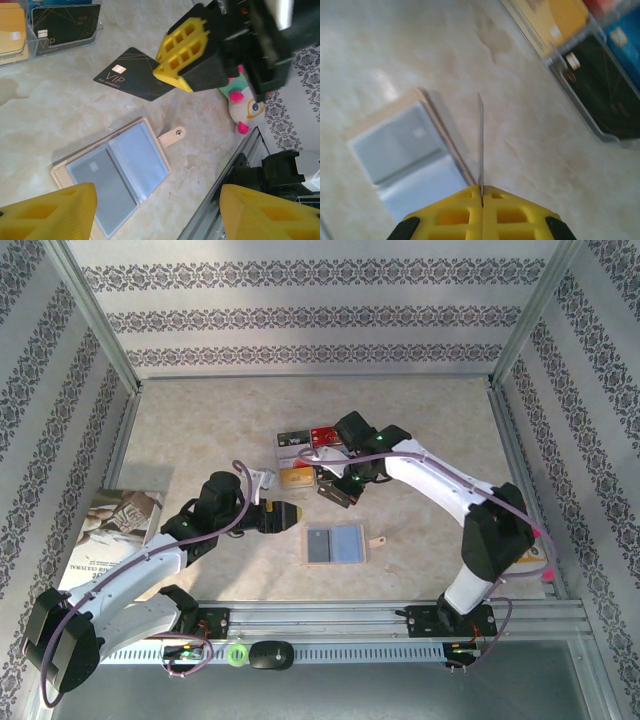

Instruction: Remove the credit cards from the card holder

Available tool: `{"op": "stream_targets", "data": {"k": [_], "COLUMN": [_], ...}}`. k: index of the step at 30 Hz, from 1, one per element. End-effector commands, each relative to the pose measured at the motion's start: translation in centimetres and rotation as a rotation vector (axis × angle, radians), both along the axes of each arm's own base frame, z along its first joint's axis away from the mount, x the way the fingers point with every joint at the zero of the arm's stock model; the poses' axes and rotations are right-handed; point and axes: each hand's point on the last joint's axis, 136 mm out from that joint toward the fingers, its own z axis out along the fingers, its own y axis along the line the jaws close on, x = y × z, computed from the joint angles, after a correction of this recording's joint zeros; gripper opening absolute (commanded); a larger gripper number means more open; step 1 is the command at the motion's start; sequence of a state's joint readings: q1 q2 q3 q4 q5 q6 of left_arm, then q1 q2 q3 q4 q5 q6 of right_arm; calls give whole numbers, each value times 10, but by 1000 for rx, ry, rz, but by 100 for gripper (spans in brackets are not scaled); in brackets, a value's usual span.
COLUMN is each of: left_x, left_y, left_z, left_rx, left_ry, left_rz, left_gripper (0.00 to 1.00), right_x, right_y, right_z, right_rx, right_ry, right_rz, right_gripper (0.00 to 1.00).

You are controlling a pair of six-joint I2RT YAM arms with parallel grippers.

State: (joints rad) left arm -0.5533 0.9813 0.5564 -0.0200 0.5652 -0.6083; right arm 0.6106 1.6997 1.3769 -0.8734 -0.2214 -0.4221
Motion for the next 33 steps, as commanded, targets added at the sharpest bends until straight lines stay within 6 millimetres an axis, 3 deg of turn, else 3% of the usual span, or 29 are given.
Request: {"op": "stream_targets", "data": {"k": [1,7,11,16,20,23,28,33], "left_x": [-1,5,12,17,16,15,14,19], "left_y": [9,15,29,42,42,43,44,67], "left_z": [-8,-13,-25,-29,-30,-35,-38,-50], "left_rx": [27,47,88,122,125,135,148,240], "left_ry": [6,22,67,65,67,81,99,142], "left_rz": [14,36,109,191,186,186,185,284], "left_gripper": [66,66,65,65,65,65,64,64], "right_x": [29,59,89,110,132,155,181,201], "right_y": [-22,-16,-22,-25,-46,-61,-66,-64], "right_z": [7,11,12,57,84,75,43,28], "right_rx": [-140,-203,-251,-99,6,23,54,100], "right_ry": [-154,-304,-391,-508,-527,-487,-403,-369], "right_rz": [47,101,-3,-149,-291,-372,-389,-382], "right_gripper": [0,0,0,0,0,0,0,0]}}
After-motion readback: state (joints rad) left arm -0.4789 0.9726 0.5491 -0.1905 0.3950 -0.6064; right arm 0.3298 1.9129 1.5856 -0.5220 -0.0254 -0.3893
